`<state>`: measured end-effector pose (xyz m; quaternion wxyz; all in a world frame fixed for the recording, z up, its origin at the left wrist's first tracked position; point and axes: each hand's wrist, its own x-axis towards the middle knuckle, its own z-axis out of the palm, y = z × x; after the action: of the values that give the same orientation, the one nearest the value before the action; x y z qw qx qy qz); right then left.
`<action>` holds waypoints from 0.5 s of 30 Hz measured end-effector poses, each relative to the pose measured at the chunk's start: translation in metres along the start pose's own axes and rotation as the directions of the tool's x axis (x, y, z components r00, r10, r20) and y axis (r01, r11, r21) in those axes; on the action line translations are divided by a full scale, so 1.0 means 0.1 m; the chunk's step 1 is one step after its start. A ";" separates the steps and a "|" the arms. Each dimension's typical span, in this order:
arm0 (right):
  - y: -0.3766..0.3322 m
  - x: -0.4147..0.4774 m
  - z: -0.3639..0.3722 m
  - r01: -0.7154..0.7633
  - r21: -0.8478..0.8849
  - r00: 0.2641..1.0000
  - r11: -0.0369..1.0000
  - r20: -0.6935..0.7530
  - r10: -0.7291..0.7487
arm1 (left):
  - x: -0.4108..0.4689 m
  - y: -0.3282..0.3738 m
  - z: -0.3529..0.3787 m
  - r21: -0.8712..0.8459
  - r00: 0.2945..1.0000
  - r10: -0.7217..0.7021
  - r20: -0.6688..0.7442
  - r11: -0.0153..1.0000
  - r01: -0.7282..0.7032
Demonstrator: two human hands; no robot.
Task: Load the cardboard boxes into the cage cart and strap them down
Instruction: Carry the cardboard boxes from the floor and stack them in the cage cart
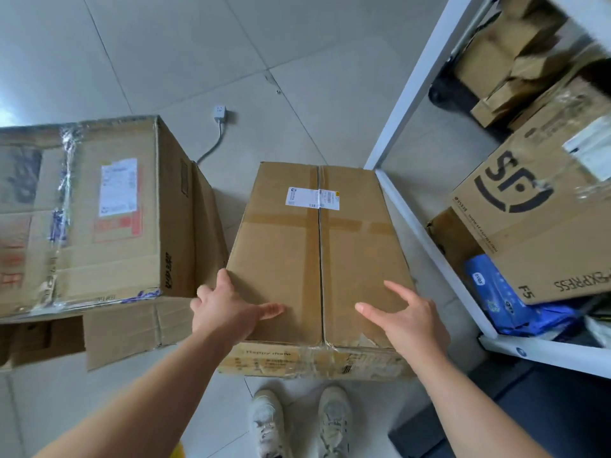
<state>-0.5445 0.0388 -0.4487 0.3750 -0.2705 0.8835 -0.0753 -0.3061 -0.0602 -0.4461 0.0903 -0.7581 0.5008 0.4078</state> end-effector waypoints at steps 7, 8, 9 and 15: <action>-0.73 -0.94 -0.85 0.184 -0.047 0.981 0.982 -0.051 -0.186 | -1.00 0.06 -1.10 -0.082 0.988 0.030 -0.154 0.996 -0.043; -0.85 -1.06 -0.95 0.216 -0.045 0.974 0.975 -0.065 -0.218 | -1.14 0.05 -1.25 -0.100 0.982 0.029 -0.186 0.994 -0.049; -0.95 -1.19 -1.06 0.252 -0.037 0.964 0.967 -0.079 -0.255 | -1.30 0.03 -1.39 -0.120 0.976 0.022 -0.218 0.991 -0.050; -1.52 -2.07 -1.60 0.498 -0.015 0.861 0.867 -0.105 -0.497 | -2.33 -0.23 -2.08 -0.277 0.916 -0.067 -0.396 0.960 -0.050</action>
<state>-0.4742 0.0099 -0.1561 0.2976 -0.4825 0.8017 -0.1893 -0.2152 -0.0030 -0.1517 -0.1214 -0.8328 0.4422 0.3101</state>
